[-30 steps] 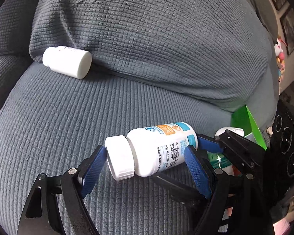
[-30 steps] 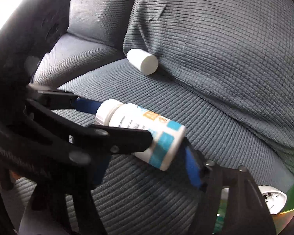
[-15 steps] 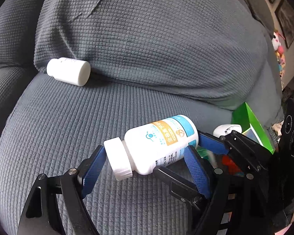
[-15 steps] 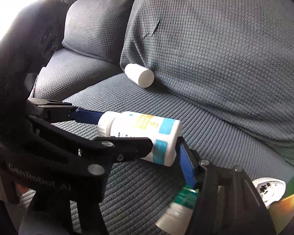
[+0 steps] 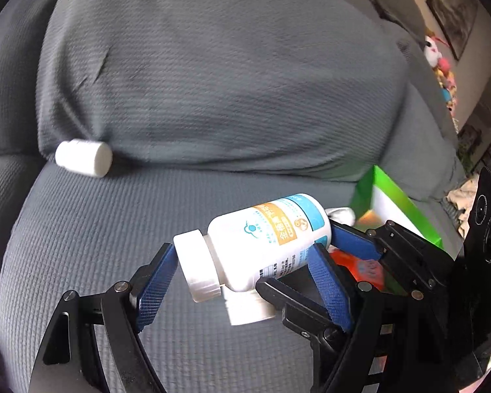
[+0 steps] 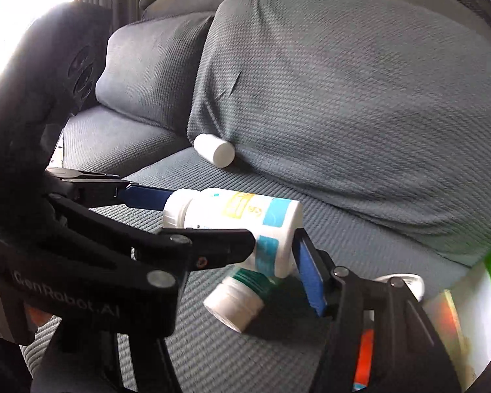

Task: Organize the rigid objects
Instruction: 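Carry the large pill bottle into the green box and open the right gripper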

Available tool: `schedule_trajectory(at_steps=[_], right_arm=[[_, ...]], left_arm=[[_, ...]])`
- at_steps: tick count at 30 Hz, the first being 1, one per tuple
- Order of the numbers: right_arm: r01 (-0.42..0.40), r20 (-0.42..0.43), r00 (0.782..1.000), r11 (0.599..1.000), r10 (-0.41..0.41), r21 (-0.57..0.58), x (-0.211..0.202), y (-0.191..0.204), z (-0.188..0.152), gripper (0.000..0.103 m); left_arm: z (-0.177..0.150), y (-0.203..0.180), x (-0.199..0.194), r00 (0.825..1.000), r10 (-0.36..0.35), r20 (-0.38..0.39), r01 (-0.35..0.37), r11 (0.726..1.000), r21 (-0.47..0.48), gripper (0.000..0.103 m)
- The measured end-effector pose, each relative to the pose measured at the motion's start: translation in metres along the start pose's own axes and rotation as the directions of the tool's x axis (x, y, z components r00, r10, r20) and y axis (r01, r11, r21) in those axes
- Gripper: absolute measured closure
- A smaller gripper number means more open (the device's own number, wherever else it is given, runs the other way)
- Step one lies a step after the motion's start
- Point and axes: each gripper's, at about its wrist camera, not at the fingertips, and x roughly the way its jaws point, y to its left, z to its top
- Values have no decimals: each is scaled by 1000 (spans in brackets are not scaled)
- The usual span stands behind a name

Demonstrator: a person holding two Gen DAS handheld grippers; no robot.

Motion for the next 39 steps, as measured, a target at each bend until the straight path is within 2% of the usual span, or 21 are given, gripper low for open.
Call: schedule_trajectory(at_steps=[6, 14, 20, 25, 32, 38, 39], right_arm=[[56, 55, 997, 998, -58, 31, -43, -22, -3, 44], [146, 104, 982, 985, -155, 91, -100, -62, -17, 44], [226, 112, 963, 961, -245, 158, -144, -102, -41, 44], [287, 84, 947, 933, -311, 217, -169, -136, -65, 44], [338, 22, 932, 891, -361, 303, -183, -179, -104, 44], [323, -38, 942, 874, -332, 362, -178, -202, -121, 42], [317, -41, 945, 874, -325, 369, -176, -202, -121, 33]], left_arm=[[10, -55, -8, 999, -35, 20, 34, 996, 78, 21], [18, -133, 2, 995, -101, 18, 97, 980, 175, 21], [20, -196, 26, 986, -163, -19, 163, 958, 236, 21], [19, -243, 59, 974, -210, -85, 225, 935, 273, 21], [7, -284, 94, 962, -220, -163, 262, 915, 306, 21], [-2, -291, 115, 965, -161, -209, 222, 923, 315, 21], [-3, -291, 117, 967, -143, -213, 206, 926, 317, 21]])
